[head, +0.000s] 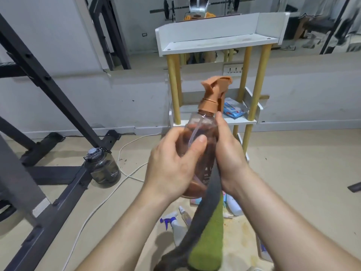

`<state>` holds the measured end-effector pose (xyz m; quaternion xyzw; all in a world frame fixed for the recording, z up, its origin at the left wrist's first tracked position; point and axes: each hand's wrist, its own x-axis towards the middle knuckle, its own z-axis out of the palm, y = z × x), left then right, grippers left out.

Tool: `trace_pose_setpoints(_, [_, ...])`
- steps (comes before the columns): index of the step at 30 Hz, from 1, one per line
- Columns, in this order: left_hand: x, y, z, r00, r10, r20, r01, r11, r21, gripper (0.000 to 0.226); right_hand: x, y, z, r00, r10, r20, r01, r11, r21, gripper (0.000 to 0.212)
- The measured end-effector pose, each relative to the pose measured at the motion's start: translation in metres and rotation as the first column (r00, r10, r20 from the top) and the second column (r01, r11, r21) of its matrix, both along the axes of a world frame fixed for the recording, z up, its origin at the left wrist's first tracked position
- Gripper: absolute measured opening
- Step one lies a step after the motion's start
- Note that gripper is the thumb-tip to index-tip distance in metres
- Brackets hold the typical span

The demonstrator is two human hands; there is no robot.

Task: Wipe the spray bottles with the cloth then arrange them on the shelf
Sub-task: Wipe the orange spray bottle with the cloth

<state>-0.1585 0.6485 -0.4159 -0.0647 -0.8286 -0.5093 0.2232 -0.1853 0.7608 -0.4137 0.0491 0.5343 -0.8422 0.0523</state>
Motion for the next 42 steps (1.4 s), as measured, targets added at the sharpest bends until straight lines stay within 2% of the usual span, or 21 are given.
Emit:
trace_pose_setpoints(1, [-0.003,-0.004,0.002,0.999,0.028,-0.02,-0.028,0.999,0.031,0.046,0.007,-0.007,-0.003,0.999,-0.034,-0.043,0.034,0.999,-0.002,0.046])
trace_pose_setpoints(3, [-0.017,-0.014,0.005,0.995,0.102,0.005,-0.101,0.987,0.122,0.049,0.019,-0.024,-0.011,0.977,-0.126,-0.174,0.144,0.985,0.092,0.028])
trace_pose_setpoints(5, [-0.025,-0.017,0.004,0.989,0.135,0.067,-0.145,0.976,0.164,0.05,0.027,-0.035,-0.016,0.944,-0.186,-0.271,0.24,0.954,0.181,0.037])
trace_pose_setpoints(7, [-0.027,-0.012,-0.002,0.98,0.176,0.092,-0.184,0.979,0.089,0.047,0.025,-0.035,-0.017,0.914,-0.263,-0.308,0.332,0.923,0.196,0.049])
trace_pose_setpoints(8, [-0.027,-0.009,-0.005,0.98,0.171,0.103,-0.177,0.983,0.052,0.049,0.021,-0.032,-0.016,0.896,-0.297,-0.33,0.375,0.904,0.203,0.05])
trace_pose_setpoints(9, [-0.028,-0.005,-0.009,0.984,0.117,0.135,-0.128,0.989,0.077,0.048,0.019,-0.028,-0.013,0.879,-0.305,-0.367,0.402,0.887,0.226,0.048])
trace_pose_setpoints(10, [-0.027,0.001,-0.012,0.98,0.03,0.195,-0.066,0.981,0.182,0.042,0.017,-0.025,-0.01,0.87,-0.285,-0.402,0.411,0.869,0.274,0.047])
trace_pose_setpoints(12, [-0.019,0.013,-0.014,0.938,-0.145,0.316,-0.007,0.901,0.434,0.024,0.013,-0.021,-0.008,0.868,-0.207,-0.451,0.394,0.84,0.374,0.049])
trace_pose_setpoints(14, [-0.015,0.019,-0.016,0.906,-0.219,0.362,-0.036,0.813,0.582,0.027,0.011,-0.023,-0.012,0.874,-0.109,-0.473,0.348,0.82,0.454,0.056])
trace_pose_setpoints(16, [-0.015,0.022,-0.018,0.908,-0.251,0.335,-0.039,0.745,0.665,0.033,0.011,-0.023,-0.015,0.843,-0.011,-0.538,0.321,0.812,0.487,0.061])
trace_pose_setpoints(19, [-0.018,0.019,-0.009,0.92,-0.241,0.31,-0.043,0.722,0.69,0.031,0.008,-0.017,-0.016,0.75,0.028,-0.661,0.348,0.832,0.431,0.049])
trace_pose_setpoints(22, [-0.016,0.015,0.002,0.917,-0.284,0.28,0.027,0.744,0.668,0.031,0.003,-0.013,-0.022,0.739,0.012,-0.673,0.335,0.861,0.383,0.033])
trace_pose_setpoints(26, [-0.013,0.008,0.009,0.931,-0.281,0.233,0.066,0.758,0.649,0.029,0.006,-0.015,-0.024,0.663,0.09,-0.743,0.289,0.885,0.365,0.049])
trace_pose_setpoints(30, [-0.025,-0.007,0.011,0.952,-0.195,0.237,-0.043,0.68,0.732,0.037,0.023,-0.024,-0.028,0.579,0.266,-0.771,0.425,0.708,0.564,0.063])
trace_pose_setpoints(32, [-0.024,-0.01,0.012,0.945,-0.236,0.227,-0.01,0.673,0.74,0.039,0.025,-0.025,-0.026,0.688,0.241,-0.684,0.358,0.708,0.609,0.063])
trace_pose_setpoints(34, [-0.018,-0.006,0.012,0.932,-0.281,0.23,0.047,0.721,0.692,0.038,0.017,-0.021,-0.017,0.834,0.14,-0.534,0.201,0.824,0.53,0.055])
trace_pose_setpoints(36, [-0.01,0.003,0.011,0.926,-0.3,0.23,0.094,0.773,0.628,0.035,0.004,-0.01,-0.009,0.908,0.049,-0.415,0.134,0.906,0.402,0.045])
trace_pose_setpoints(39, [-0.005,0.009,0.009,0.938,-0.282,0.2,0.129,0.823,0.553,0.032,0.006,-0.003,-0.01,0.932,0.044,-0.359,0.077,0.946,0.316,0.042])
trace_pose_setpoints(41, [-0.008,0.004,0.01,0.96,-0.216,0.178,0.079,0.818,0.57,0.029,0.019,-0.019,-0.016,0.919,0.071,-0.387,0.109,0.899,0.425,0.058])
trace_pose_setpoints(42, [-0.011,0.003,0.011,0.97,-0.175,0.171,0.043,0.809,0.586,0.026,0.027,-0.025,-0.021,0.9,0.109,-0.423,0.144,0.84,0.523,0.067])
